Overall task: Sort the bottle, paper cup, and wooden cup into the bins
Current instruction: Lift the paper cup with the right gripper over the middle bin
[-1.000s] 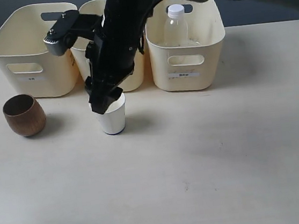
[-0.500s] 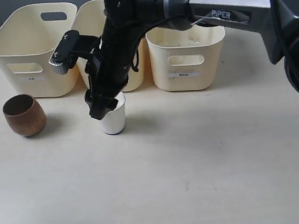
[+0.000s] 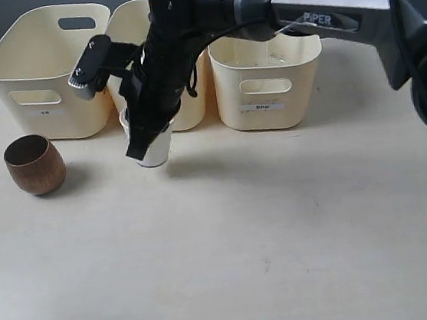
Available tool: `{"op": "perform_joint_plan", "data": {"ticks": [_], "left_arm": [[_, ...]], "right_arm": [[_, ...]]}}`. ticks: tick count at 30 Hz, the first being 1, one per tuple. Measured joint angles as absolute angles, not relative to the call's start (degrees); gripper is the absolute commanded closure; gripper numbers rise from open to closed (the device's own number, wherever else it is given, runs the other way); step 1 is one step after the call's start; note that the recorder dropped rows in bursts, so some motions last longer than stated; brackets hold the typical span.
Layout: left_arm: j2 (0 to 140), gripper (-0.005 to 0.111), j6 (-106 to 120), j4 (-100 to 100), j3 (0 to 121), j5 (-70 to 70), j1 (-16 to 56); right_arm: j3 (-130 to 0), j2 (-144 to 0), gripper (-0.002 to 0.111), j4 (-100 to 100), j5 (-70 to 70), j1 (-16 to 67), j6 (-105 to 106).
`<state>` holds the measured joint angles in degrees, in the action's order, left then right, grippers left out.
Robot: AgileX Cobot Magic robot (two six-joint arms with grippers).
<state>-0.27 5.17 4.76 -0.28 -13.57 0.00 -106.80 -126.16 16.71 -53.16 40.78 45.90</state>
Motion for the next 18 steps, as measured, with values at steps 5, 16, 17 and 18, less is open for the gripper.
{"op": "perform_joint_plan", "data": {"ticks": [5,16,17,18], "left_arm": [[-0.27,0.107,5.17,4.76,-0.28,-13.57,0.00],[-0.27,0.107,5.17,4.76,-0.28,-13.57,0.00],[-0.27,0.107,5.17,4.76,-0.28,-13.57,0.00],[-0.27,0.107,5.17,4.76,-0.28,-13.57,0.00]], "right_arm": [[-106.80,-118.17,0.109,16.73,-48.69,40.78,46.01],[-106.80,-115.10,0.109,11.57,-27.66,40.58,39.26],[-106.80,-115.83,0.109,10.68,-26.71,40.31,38.43],[-106.80,-116.55,0.109,9.99,-26.11,40.01,37.81]]}}
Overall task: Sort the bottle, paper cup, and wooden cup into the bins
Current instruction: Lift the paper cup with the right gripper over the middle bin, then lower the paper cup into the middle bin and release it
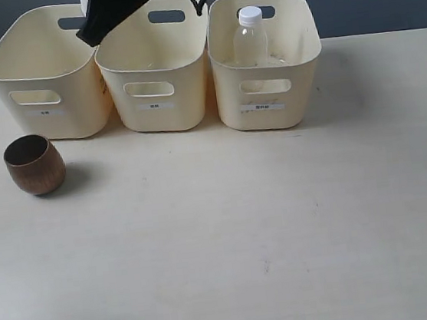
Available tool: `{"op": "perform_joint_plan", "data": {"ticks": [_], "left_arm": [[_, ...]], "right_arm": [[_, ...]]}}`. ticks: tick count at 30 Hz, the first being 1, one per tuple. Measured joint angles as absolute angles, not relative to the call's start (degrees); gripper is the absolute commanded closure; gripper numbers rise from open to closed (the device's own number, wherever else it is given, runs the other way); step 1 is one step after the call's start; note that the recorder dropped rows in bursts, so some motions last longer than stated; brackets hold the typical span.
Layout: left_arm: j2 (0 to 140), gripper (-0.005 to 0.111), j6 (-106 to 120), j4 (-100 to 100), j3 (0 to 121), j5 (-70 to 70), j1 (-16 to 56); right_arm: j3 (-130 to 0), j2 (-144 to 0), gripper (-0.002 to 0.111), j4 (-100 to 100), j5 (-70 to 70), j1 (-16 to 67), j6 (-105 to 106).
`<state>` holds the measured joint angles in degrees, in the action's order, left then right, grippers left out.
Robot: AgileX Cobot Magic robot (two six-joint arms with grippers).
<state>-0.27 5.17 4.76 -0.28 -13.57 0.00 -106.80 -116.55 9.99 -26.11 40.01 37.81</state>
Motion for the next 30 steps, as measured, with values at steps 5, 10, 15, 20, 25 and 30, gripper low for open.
{"op": "perform_joint_plan", "data": {"ticks": [5,10,15,20,25,30], "left_arm": [[-0.27,0.107,5.17,4.76,-0.28,-13.57,0.00],[-0.27,0.107,5.17,4.76,-0.28,-13.57,0.00],[-0.27,0.107,5.17,4.76,-0.28,-13.57,0.00],[-0.27,0.107,5.17,4.76,-0.28,-13.57,0.00],[-0.27,0.107,5.17,4.76,-0.28,-13.57,0.00],[-0.27,0.107,5.17,4.76,-0.28,-13.57,0.00]], "right_arm": [[-109.15,-123.19,0.109,8.50,-24.81,36.97,34.56],[-112.52,-127.95,0.109,8.27,-25.41,35.01,33.59],[-114.51,-130.53,0.109,7.91,-26.33,34.50,33.59],[-114.75,-130.63,0.109,7.83,-27.15,34.50,31.78],[-114.83,-130.63,0.109,7.83,-27.59,34.50,30.34],[-114.83,-130.63,0.109,7.66,-29.24,34.50,28.97]]}}
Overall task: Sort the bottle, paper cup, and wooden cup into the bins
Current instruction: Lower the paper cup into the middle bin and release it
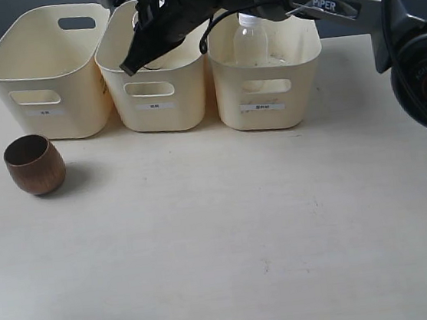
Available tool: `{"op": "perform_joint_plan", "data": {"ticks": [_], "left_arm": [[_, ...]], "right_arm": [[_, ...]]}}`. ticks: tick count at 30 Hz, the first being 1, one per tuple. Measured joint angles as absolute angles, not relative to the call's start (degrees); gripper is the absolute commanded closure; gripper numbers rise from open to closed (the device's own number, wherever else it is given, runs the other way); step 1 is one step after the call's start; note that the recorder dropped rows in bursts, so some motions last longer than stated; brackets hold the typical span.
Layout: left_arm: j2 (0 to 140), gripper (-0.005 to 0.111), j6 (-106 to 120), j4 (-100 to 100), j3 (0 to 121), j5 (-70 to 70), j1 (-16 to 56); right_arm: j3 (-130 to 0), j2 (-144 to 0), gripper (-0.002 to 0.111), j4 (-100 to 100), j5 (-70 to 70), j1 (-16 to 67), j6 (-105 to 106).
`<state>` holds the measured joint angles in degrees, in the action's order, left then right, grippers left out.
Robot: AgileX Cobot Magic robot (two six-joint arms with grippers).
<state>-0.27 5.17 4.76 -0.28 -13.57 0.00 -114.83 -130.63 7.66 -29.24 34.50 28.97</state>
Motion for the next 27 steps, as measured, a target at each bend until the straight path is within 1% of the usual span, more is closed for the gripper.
{"op": "perform_joint_plan", "data": {"ticks": [19,20,22,25,26,27], "left_arm": [[-0.27,0.107,5.17,4.76,-0.28,-13.57,0.00],[-0.27,0.107,5.17,4.76,-0.28,-13.57,0.00],[-0.27,0.107,5.17,4.76,-0.28,-13.57,0.00],[-0.27,0.107,5.17,4.76,-0.28,-13.57,0.00],[-0.27,0.107,5.17,4.76,-0.28,-13.57,0.00],[-0.27,0.107,5.17,4.76,-0.28,-13.57,0.00]], "right_arm": [[-114.83,-130.63,0.109,6.42,-35.33,34.50,28.05],[-114.83,-130.63,0.106,6.42,-35.61,34.50,28.05],[-114.83,-130.63,0.097,6.42,-36.32,34.50,28.05],[-114.83,-130.63,0.079,6.42,-37.00,34.50,27.91],[-114.83,-130.63,0.076,6.30,-37.00,34.50,27.56],[-114.83,-130.63,0.075,6.30,-37.00,34.50,27.27]]}}
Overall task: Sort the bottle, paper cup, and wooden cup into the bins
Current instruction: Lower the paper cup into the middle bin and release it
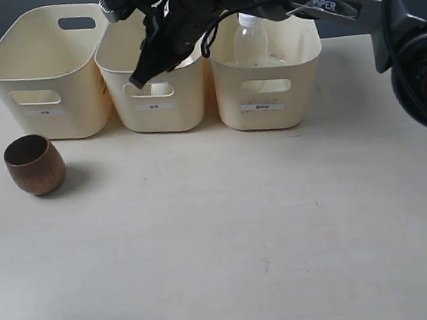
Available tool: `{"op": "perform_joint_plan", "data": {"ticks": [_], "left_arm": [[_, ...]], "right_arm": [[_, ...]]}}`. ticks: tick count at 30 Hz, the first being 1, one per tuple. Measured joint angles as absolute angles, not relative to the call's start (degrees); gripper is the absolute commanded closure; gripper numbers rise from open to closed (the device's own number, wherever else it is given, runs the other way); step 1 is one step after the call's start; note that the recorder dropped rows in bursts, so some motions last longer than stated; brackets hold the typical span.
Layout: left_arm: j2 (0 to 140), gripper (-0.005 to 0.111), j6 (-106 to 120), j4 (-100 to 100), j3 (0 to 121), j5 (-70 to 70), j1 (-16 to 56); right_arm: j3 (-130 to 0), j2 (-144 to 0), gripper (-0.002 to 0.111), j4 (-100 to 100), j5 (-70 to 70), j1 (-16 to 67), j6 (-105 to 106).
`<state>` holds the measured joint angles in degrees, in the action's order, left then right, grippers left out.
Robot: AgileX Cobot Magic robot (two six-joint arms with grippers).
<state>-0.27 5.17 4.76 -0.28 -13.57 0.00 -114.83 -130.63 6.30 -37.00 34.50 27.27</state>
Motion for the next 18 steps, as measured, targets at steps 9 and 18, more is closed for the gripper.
{"op": "perform_joint_plan", "data": {"ticks": [9,18], "left_arm": [[-0.27,0.107,5.17,4.76,-0.28,-13.57,0.00],[-0.27,0.107,5.17,4.76,-0.28,-13.57,0.00]], "right_arm": [[-114.83,-130.63,0.076,6.17,-37.00,34.50,26.14],[-114.83,-130.34,0.076,6.45,-36.89,34.93,26.30]]}}
